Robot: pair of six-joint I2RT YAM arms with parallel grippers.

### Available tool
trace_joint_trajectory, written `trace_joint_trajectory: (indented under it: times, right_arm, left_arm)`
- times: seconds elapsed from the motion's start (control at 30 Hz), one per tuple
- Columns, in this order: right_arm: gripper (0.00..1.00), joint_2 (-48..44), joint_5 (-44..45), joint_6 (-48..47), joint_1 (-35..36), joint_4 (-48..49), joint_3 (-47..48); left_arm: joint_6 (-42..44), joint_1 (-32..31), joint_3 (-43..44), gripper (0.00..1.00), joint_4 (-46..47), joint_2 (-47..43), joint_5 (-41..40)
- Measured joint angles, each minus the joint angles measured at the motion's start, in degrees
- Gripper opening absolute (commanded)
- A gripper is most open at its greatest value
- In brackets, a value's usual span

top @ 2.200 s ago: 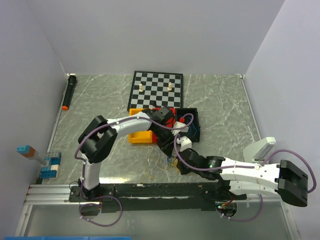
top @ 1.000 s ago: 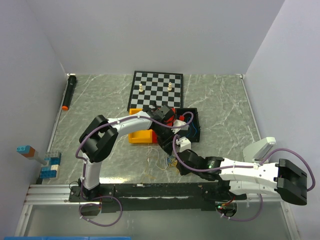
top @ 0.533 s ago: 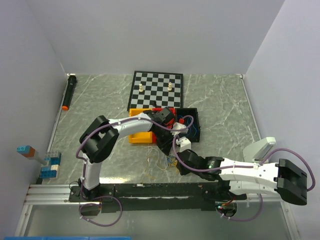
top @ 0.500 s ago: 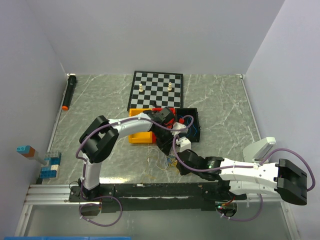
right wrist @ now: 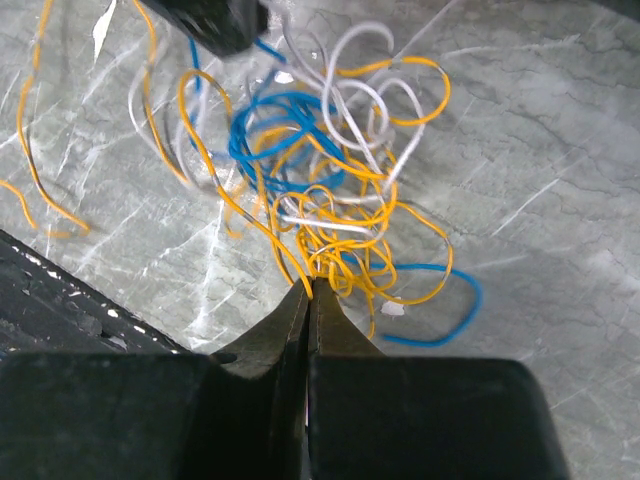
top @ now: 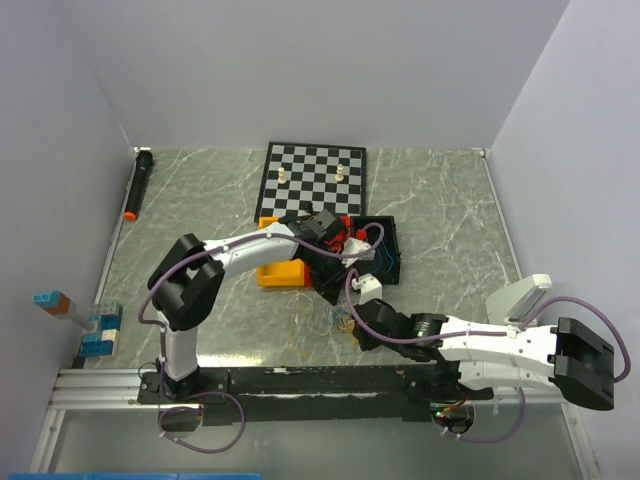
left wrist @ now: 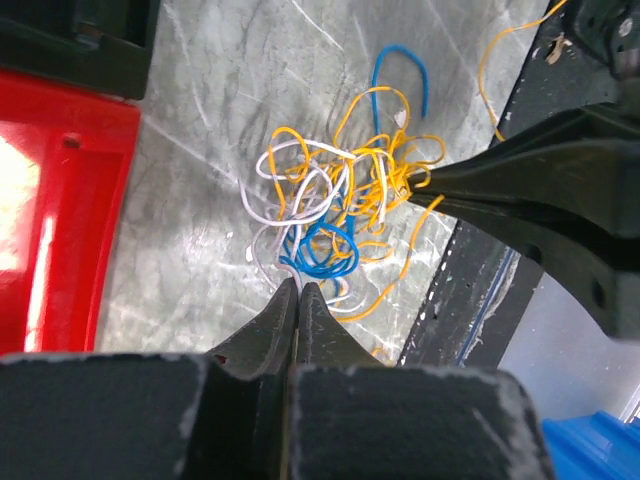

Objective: Untangle the cables

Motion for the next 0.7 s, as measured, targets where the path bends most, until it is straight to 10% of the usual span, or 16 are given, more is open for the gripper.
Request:
trace_joint_trajectory:
  times: [0.7]
  right_arm:
    - [0.0, -6.75, 9.22, 10.62, 0.0, -14.1, 5.53]
  left_arm:
    - [7.72, 15.85, -5.38, 0.01, -10.62, -18.49, 0.42]
